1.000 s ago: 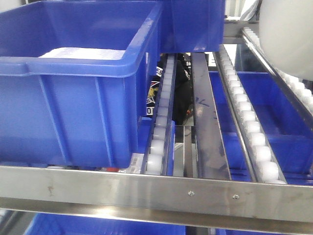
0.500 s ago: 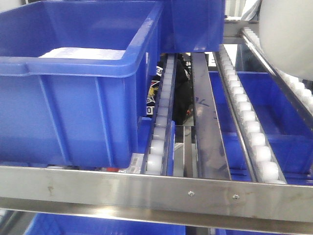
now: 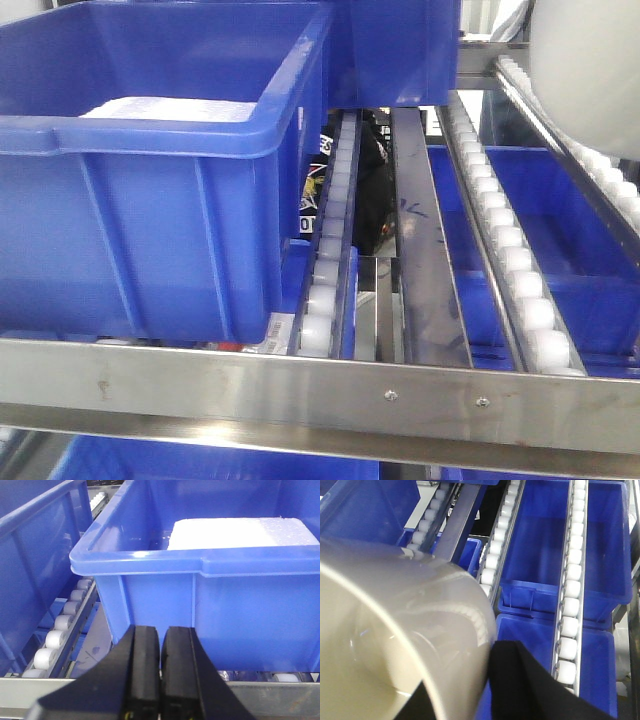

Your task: Move white bin to right shelf second layer

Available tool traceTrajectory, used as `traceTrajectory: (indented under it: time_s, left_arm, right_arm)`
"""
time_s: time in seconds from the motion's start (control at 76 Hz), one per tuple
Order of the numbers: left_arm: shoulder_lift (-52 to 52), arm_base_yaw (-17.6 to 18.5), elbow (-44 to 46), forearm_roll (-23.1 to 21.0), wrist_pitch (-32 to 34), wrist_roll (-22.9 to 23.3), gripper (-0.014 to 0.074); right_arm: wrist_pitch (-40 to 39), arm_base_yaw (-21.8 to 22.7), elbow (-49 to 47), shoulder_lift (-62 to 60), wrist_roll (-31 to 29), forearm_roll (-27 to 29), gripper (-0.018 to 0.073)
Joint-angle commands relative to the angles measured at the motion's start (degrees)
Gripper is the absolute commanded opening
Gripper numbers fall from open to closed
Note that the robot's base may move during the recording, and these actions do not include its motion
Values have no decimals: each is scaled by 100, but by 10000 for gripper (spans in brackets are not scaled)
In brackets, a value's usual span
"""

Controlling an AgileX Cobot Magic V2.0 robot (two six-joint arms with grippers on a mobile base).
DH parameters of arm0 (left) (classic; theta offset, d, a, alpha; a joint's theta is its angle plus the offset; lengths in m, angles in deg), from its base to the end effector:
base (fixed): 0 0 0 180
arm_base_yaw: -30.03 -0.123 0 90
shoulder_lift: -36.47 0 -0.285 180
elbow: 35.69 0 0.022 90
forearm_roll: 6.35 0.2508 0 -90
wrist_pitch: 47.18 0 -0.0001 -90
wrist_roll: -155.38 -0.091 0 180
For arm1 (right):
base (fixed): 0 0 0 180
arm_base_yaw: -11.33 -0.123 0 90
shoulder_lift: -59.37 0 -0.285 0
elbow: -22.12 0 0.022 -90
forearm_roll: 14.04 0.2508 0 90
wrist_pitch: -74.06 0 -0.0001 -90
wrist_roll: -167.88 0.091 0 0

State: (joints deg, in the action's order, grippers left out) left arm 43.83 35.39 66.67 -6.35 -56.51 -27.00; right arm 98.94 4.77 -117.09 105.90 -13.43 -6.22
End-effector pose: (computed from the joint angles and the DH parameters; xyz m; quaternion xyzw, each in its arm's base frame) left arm 0.0558 -0.0052 0.1963 0.0495 0.7316 -0.0177 0.6797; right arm 0.1361 0.0209 0.3294 -0.0216 0.8286 0.0837 0.5532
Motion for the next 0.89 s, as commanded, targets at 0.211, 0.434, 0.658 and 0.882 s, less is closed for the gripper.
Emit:
traceTrajectory:
  time_s: [0.211,0.434,0.658,0.882]
  left_arm:
    - [-81,26,-211,0,490,18,85]
    - [-81,26,-211,0,490,18,85]
    - [-81,26,-211,0,490,18,85]
    - [-81,26,-211,0,490,18,85]
  right_arm:
    - [-1038,12,-195,360,4,52,48]
    - [-956,12,-195,1071,4,52,48]
    - [-953,265,-195,1589,4,52,48]
    - [-767,894,-195,1800,4,52,48]
